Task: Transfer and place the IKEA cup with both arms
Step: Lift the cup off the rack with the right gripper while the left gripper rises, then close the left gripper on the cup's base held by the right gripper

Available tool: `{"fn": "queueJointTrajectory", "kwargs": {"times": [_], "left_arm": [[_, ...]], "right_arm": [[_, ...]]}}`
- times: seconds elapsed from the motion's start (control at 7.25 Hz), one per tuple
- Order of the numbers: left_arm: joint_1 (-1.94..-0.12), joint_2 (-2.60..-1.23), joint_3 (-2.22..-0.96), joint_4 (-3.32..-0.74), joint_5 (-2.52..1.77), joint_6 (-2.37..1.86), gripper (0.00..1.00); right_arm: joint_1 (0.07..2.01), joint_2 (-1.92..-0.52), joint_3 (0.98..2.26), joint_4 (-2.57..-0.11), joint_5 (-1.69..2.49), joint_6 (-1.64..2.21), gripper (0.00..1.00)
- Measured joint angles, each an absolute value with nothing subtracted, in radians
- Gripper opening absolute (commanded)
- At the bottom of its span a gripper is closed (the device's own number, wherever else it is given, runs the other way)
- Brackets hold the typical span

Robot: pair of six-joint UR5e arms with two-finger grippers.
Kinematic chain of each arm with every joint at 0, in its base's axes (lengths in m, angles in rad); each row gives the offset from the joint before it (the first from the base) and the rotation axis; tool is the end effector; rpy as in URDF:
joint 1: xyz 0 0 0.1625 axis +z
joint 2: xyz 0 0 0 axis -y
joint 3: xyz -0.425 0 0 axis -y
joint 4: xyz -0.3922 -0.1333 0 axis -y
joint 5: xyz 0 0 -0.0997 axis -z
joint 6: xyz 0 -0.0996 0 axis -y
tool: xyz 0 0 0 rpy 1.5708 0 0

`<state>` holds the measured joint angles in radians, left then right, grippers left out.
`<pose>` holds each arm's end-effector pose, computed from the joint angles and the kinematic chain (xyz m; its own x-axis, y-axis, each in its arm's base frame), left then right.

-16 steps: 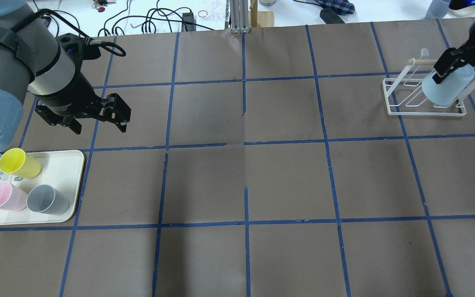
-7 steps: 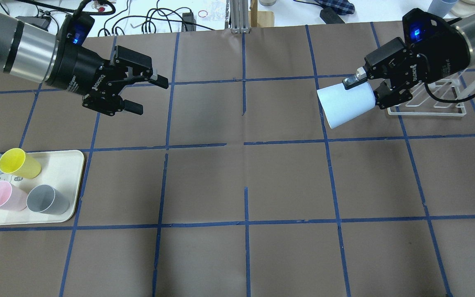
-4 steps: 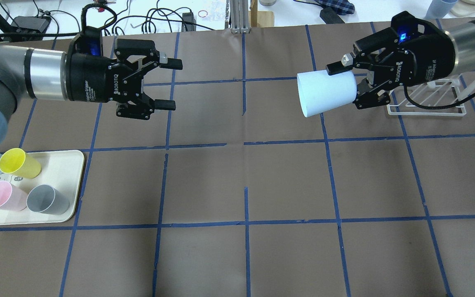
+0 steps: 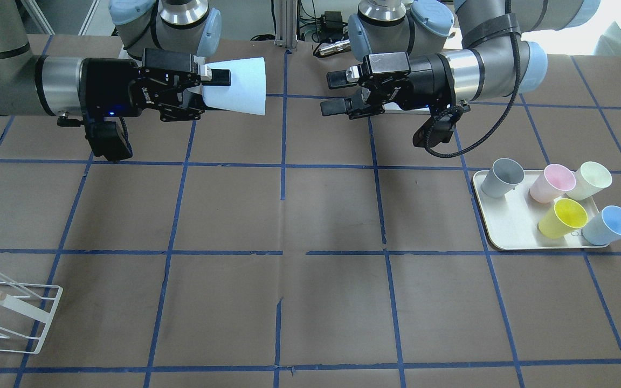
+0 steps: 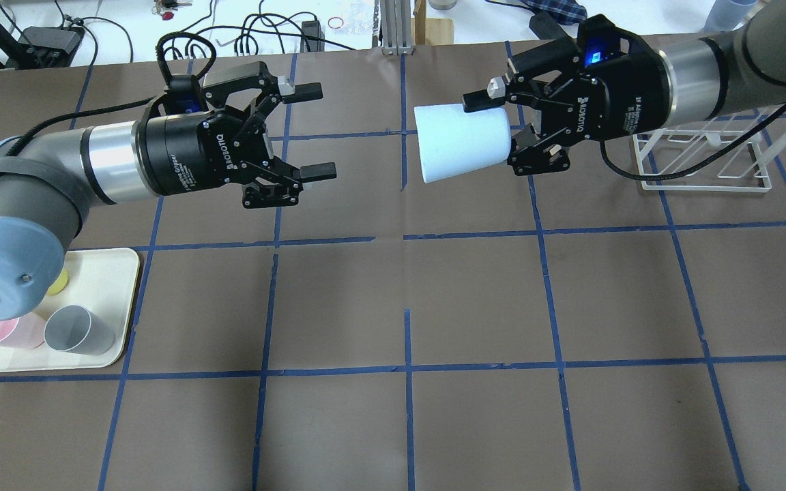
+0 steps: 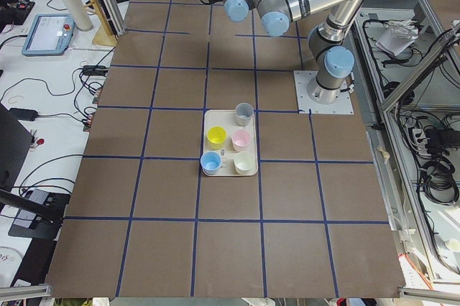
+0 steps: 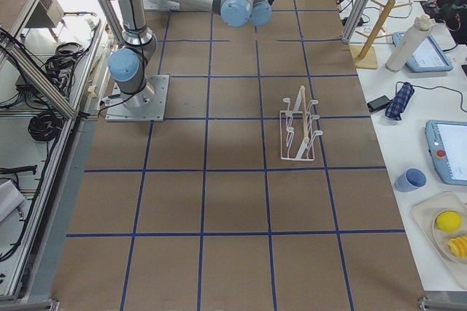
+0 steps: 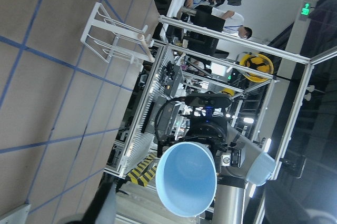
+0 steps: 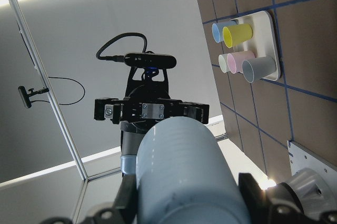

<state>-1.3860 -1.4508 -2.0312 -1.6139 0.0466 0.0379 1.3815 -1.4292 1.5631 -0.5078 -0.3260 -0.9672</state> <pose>-0.1536 -0.4453 0.4119 0.0164 -0.3412 0.9399 -0.1711 0.9252 0.3388 0.1379 -0.4901 0.4264 -0.1409 0.2305 -0.9628 -0.0833 0.9663 0.2435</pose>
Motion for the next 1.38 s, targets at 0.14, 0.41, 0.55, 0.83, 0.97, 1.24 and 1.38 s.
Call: {"fn": "queueJointTrajectory", "kwargs": {"times": [0.14,0.41,0.55,0.83,0.97,1.24,1.38], "left_arm": [[-1.4,-1.436,-2.034,-1.614,0.023,0.016,1.0],[-1.41,-1.395,-2.037,-1.612,0.009,-0.008,1.0],[-1.411,-1.376,-2.037,-1.607,0.007,-0.01,1.0],[-1.423,-1.363,-2.037,-1.582,0.005,-0.004,1.0],[-1.43,-1.365,-2.037,-1.565,0.004,-0.002,1.0],[-1.436,-1.365,-2.039,-1.553,0.003,-0.002,0.73],[-1.437,-1.362,-2.041,-1.551,0.003,-0.002,0.55]], "right_arm": [[1.402,-1.429,1.563,-0.509,-0.29,-0.971,0.34],[1.43,-1.429,1.563,-0.511,-0.257,-0.973,0.34],[1.444,-1.428,1.563,-0.512,-0.25,-0.973,0.35],[1.479,-1.427,1.564,-0.512,-0.246,-0.971,0.36],[1.493,-1.427,1.564,-0.511,-0.246,-0.969,0.39],[1.517,-1.433,1.567,-0.507,-0.245,-0.969,0.46],[1.534,-1.433,1.568,-0.506,-0.243,-0.969,0.47]]}}
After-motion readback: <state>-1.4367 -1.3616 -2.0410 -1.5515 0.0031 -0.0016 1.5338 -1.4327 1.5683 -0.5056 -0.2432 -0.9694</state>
